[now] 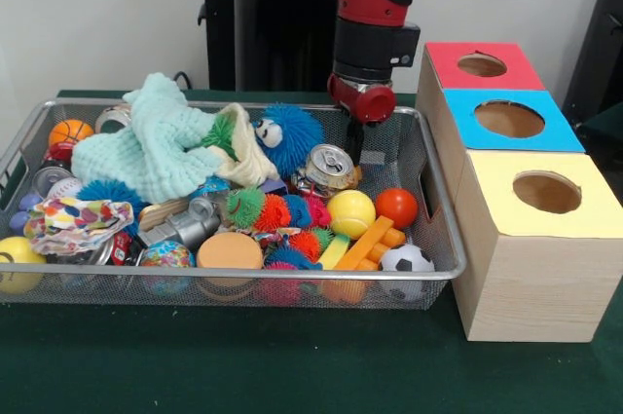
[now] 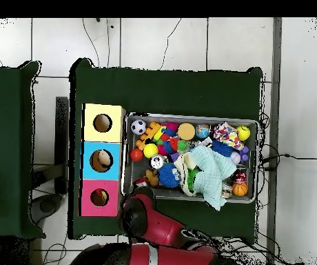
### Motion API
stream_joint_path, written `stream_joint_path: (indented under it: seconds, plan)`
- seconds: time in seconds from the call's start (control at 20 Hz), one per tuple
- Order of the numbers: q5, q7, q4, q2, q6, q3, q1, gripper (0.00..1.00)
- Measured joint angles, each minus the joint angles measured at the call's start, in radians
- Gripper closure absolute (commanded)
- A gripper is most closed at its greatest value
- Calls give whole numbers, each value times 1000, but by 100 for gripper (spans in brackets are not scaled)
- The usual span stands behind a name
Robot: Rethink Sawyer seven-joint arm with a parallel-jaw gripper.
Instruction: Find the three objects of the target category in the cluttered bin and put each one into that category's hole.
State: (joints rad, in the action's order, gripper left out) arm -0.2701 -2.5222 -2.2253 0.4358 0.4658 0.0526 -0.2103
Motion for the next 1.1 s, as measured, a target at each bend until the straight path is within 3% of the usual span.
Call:
stream_joint_path:
  seconds: [0.35,0.55,1.1]
  plan:
    - [-115,0,36,6,-98,-63,91,100]
    - [-135,0,53,7,-141,-76,104,100]
    - [-32,0,63,54,-279,-55,-50,100]
